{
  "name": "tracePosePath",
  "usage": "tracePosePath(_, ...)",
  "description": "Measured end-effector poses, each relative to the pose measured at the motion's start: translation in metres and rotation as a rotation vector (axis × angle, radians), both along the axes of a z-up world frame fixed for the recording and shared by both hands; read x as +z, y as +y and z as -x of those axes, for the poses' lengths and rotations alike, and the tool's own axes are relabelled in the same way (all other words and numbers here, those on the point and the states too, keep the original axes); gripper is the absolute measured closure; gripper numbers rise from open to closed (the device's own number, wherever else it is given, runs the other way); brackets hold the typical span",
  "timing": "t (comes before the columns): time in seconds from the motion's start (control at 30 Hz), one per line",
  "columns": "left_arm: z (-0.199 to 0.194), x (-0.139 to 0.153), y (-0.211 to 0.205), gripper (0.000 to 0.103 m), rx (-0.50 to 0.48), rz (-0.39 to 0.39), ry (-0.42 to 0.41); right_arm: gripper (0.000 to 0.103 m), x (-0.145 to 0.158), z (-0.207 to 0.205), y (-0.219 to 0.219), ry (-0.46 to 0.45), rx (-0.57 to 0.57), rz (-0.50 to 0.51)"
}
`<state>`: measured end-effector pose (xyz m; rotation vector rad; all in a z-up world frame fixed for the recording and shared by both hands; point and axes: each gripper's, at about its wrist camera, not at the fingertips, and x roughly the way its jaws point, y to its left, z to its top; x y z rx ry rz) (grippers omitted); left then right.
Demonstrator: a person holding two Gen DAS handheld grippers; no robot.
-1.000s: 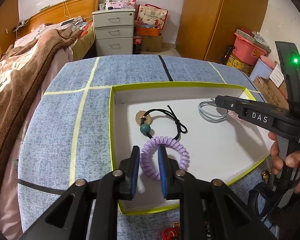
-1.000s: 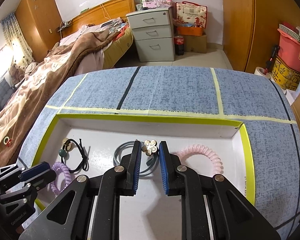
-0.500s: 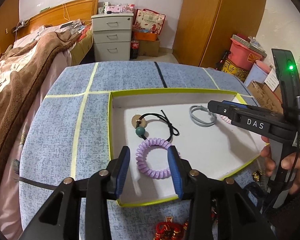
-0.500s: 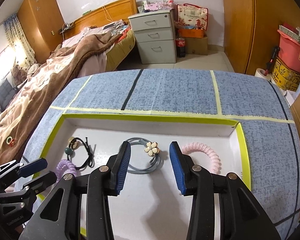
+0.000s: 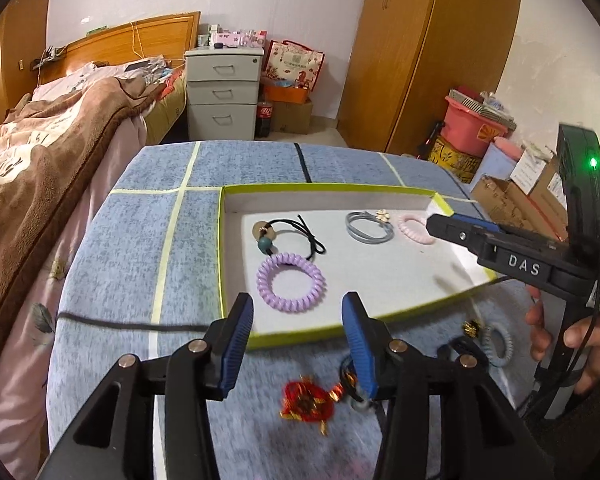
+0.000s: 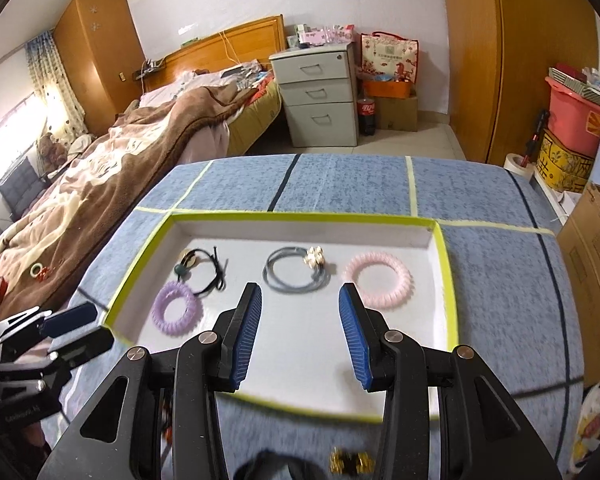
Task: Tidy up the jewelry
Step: 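Move the right gripper out of the box to the black watch strap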
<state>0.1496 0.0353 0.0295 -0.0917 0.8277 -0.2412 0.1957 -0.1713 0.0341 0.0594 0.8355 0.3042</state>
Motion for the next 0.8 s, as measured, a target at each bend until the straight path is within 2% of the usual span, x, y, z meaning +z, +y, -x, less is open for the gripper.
tracePosePath(0.37, 0.046, 0.003, 0.009, 0.051, 0.028, 0.044, -0.031, 0.061, 0.001, 0.061, -0.021, -0.027, -0.006, 0.007)
tracePosePath(0.8, 0.080, -0.013, 0.021, 0.050, 0.021, 0.048, -0.018, 0.061, -0.024, 0.109, -0.024, 0.010, -0.004, 0.035)
